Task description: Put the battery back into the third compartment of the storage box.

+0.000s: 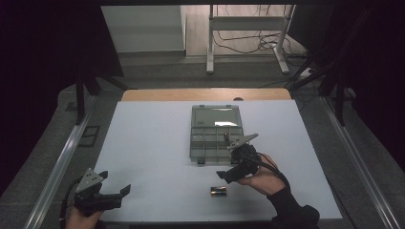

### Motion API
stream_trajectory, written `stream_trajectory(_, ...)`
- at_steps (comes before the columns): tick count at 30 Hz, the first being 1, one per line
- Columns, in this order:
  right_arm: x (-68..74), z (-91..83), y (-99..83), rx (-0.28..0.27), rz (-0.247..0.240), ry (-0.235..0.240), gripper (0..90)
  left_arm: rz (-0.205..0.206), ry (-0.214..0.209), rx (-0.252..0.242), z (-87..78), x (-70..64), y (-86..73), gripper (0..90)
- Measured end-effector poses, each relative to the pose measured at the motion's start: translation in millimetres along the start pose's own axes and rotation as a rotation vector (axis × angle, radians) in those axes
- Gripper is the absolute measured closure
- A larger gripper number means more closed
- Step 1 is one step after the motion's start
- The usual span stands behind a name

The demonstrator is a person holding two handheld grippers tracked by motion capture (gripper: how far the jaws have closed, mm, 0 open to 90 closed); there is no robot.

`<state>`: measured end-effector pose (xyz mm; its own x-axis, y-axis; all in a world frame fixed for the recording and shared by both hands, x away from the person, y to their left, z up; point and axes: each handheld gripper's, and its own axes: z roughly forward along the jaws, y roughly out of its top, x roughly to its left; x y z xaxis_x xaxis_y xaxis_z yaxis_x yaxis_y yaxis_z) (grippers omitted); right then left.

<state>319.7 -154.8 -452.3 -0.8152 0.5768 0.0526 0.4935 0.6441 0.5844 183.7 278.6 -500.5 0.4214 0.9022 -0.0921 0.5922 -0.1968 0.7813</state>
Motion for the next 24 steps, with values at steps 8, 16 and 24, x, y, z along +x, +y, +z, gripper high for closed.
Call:
stream_trajectory(8,17.9,15.0,-7.4,0.076,-0.069,-0.015,18.2,0.002,0.000,-0.001,-0.2,-0.5,-0.1,2.9)
stream_trajectory(16,23.5,28.1,-13.6,0.131,-0.111,0.027,33.0,0.003,-0.001,-0.001,-0.1,-0.5,0.0,2.9)
stream_trajectory(24,27.9,38.0,-17.6,0.183,-0.153,0.048,49.5,0.003,-0.002,-0.002,-0.2,-0.6,-0.1,2.9)
